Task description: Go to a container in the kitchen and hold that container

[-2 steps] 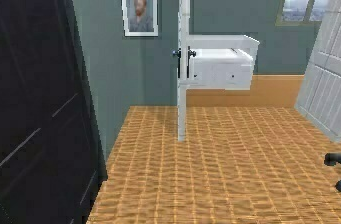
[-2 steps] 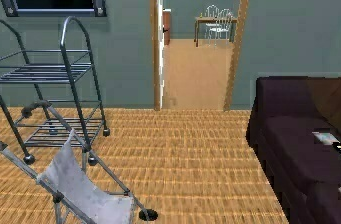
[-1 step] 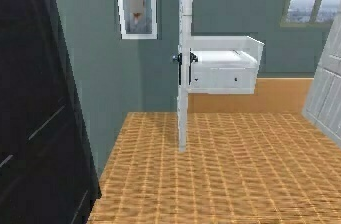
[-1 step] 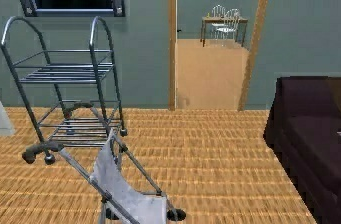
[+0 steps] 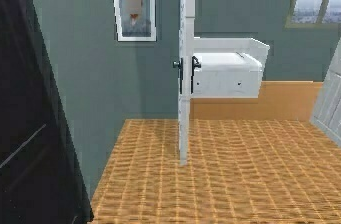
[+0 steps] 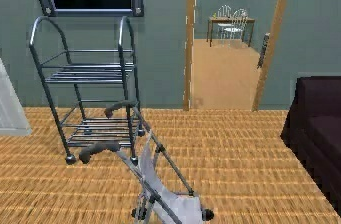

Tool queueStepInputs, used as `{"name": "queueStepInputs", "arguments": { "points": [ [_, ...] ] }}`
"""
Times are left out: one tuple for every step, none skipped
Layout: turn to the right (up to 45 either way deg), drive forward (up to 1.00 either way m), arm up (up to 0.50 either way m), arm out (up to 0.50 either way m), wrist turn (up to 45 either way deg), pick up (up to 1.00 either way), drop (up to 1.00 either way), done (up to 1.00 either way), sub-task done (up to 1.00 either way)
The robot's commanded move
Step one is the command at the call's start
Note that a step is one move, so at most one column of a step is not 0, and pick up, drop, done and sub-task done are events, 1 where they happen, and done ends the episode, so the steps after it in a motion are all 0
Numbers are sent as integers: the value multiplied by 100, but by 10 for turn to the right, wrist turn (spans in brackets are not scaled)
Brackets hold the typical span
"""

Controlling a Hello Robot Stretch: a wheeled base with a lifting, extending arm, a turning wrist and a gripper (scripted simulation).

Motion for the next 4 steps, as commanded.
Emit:
{"name": "queueStepInputs", "arguments": {
  "points": [
    [450, 0, 0, 0, 0, 0, 0, 0, 0],
    [450, 0, 0, 0, 0, 0, 0, 0, 0],
    [450, 0, 0, 0, 0, 0, 0, 0, 0],
    [240, 0, 0, 0, 0, 0, 0, 0, 0]
  ]
}}
